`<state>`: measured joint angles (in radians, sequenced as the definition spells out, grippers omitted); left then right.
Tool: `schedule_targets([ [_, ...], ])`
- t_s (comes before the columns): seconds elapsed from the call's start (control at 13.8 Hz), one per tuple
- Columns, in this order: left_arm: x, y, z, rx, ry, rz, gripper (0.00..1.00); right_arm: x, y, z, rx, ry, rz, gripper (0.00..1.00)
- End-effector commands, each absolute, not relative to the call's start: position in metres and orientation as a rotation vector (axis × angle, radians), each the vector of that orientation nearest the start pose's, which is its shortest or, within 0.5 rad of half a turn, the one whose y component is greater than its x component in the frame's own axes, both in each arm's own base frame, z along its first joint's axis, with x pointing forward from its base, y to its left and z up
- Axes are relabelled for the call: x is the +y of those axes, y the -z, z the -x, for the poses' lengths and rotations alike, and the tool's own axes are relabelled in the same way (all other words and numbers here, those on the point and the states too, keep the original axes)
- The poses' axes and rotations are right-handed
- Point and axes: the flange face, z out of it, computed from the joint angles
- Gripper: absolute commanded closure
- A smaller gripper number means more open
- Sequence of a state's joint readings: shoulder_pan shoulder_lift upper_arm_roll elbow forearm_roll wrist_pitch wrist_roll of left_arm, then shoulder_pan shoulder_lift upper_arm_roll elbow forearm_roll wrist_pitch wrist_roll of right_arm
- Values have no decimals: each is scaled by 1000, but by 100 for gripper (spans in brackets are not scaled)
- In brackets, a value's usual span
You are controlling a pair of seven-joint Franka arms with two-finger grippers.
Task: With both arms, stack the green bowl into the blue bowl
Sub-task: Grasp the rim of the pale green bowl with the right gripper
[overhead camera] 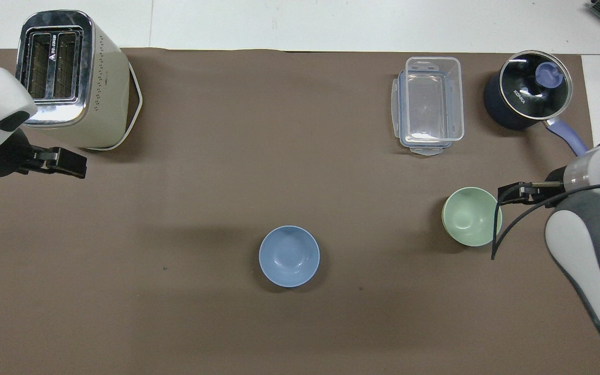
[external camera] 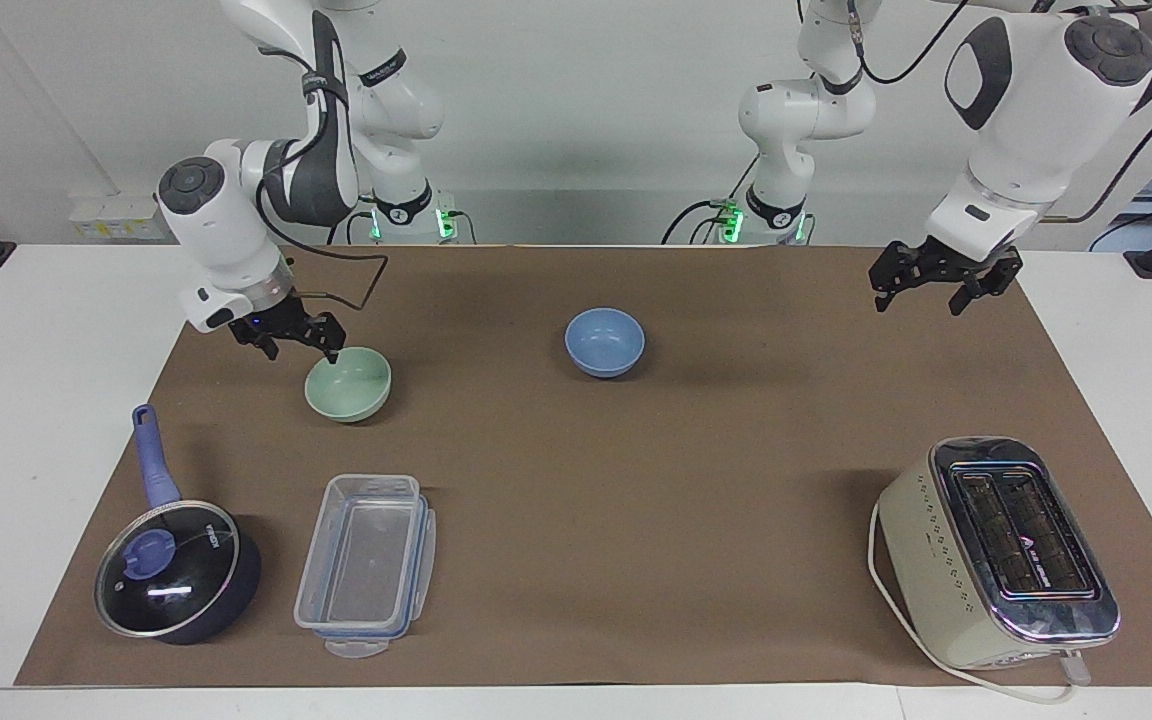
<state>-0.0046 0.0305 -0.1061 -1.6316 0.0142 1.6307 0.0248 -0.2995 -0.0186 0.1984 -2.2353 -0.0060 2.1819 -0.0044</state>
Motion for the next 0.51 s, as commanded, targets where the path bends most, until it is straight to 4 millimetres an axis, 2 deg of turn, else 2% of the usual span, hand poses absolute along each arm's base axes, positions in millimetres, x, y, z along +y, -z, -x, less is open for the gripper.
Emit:
schedule_targets([
  [0.0, -58, -585, -563, 204, -67, 3104, 0, -64, -349, -513, 124, -22, 3124, 0],
  [0.22, -59, -585, -563, 206, -67, 3104, 0, -67, -333, -511, 132, -30, 3119, 1],
  [0.29, -60, -585, -563, 208, -67, 3103, 0, -67, -328, -508, 135, -34, 3118, 9],
  [0.43, -60, -585, -563, 208, -67, 3103, 0, -67, -323, -507, 137, -41, 3117, 16],
])
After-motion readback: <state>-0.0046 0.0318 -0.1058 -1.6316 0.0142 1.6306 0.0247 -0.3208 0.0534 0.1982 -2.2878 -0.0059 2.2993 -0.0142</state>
